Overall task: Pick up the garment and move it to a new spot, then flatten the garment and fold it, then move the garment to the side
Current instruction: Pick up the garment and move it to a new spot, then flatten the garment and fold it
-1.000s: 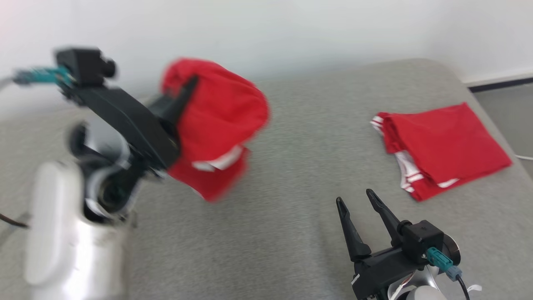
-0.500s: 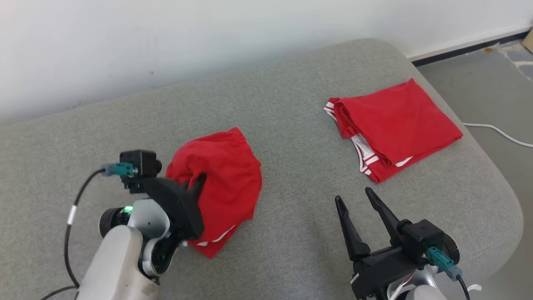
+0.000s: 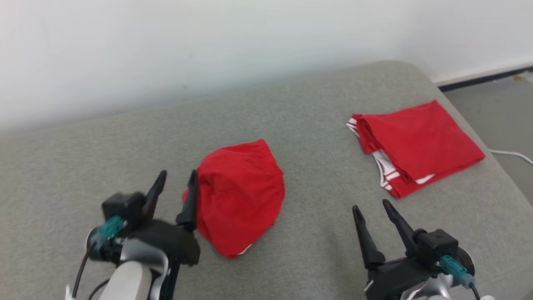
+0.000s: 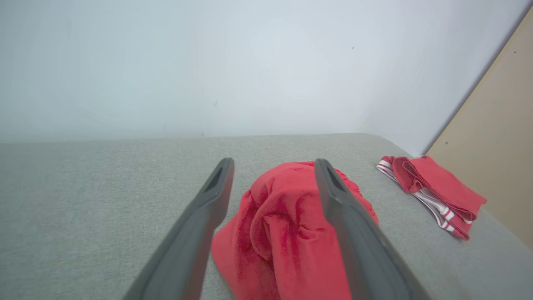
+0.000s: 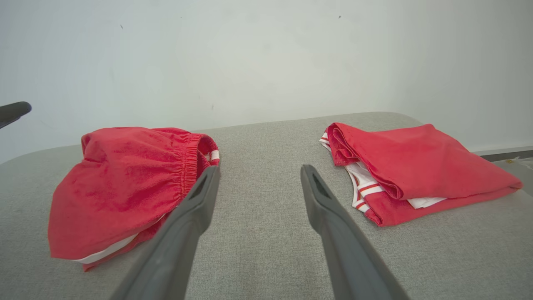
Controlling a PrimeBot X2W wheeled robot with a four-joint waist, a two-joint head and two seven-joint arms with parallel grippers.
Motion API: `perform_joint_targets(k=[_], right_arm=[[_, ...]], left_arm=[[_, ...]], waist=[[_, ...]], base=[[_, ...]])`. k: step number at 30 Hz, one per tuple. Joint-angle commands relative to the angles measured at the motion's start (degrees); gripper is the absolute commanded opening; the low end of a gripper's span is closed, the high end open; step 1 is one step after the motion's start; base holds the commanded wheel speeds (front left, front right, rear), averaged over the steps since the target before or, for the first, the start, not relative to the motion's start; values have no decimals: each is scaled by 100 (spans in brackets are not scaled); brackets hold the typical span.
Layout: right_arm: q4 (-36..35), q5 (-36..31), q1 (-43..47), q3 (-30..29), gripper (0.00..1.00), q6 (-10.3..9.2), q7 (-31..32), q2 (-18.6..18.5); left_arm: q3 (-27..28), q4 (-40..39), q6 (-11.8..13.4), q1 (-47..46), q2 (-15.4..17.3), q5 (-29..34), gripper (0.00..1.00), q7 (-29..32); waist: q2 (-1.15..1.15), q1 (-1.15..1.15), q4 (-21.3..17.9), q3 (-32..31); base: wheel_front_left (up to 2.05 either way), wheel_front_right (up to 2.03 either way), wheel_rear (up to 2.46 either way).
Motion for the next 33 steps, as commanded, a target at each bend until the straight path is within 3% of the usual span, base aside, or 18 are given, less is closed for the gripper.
perform_joint_targets(k=[1, 7, 14, 22, 33], right_arm=[[1, -41, 94, -85, 100, -17, 8, -1], [-45, -88, 302, -312, 100, -17, 38, 0], [7, -84, 450, -482, 100, -17, 51, -1], [116, -39, 599, -532, 100, -17, 39, -1], [183, -7, 680, -561, 100, -17, 30, -1]], left_arm=[[46, -94, 53, 212, 49, 76, 100, -225], [233, -433, 193, 850, 258, 193, 100, -755], [507, -829, 366, 1612, 481, 419, 100, -881], [727, -1272, 544, 2357, 497, 555, 100, -891], [860, -1416, 542, 2731, 480, 599, 100, -893]], waist=[[0, 0, 317, -253], [0, 0, 653, -435], [0, 0, 899, -616], [0, 0, 1015, -737], [0, 0, 1054, -803]], base=[[0, 0, 0], [0, 0, 0], [0, 0, 0], [0, 0, 0], [0, 0, 0]])
